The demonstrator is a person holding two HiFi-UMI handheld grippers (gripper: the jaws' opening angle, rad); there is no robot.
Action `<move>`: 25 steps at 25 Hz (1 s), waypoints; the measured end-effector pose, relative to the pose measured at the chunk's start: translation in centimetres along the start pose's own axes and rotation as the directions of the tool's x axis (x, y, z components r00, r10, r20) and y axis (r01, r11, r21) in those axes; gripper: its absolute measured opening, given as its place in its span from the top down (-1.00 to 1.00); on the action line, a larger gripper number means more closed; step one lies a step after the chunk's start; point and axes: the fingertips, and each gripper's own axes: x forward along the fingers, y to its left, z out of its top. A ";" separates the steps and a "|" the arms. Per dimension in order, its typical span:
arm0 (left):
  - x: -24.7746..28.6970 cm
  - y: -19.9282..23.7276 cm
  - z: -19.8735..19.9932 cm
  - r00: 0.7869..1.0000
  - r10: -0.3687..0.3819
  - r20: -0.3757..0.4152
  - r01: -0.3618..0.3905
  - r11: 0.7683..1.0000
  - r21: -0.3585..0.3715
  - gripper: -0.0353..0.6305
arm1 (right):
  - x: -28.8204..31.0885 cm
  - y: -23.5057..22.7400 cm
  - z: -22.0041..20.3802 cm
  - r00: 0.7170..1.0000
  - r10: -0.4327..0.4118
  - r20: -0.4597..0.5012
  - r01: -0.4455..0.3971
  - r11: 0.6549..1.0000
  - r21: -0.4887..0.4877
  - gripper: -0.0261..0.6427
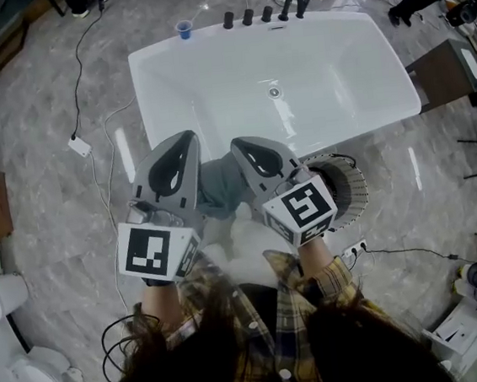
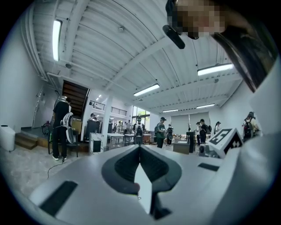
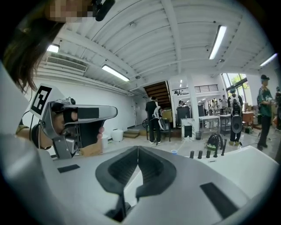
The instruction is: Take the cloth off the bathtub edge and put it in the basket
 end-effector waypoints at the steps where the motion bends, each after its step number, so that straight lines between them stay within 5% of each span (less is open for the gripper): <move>1: 0.9 -0.2 0.1 1.000 0.005 -0.003 -0.005 1.000 -0.004 0.84 | 0.2 -0.7 0.2 1.000 0.012 0.000 -0.012 1.000 -0.004 0.87; 9: 5.3 -0.4 0.4 0.997 0.080 0.001 -0.080 0.997 -0.015 0.84 | 2.0 -4.9 1.0 0.995 0.100 0.000 -0.100 0.994 -0.034 0.87; 25: 3.4 3.6 -0.8 0.988 0.152 -0.039 -0.154 0.987 -0.054 0.84 | 4.5 -2.7 -0.7 0.986 0.152 -0.074 -0.154 0.988 -0.023 0.87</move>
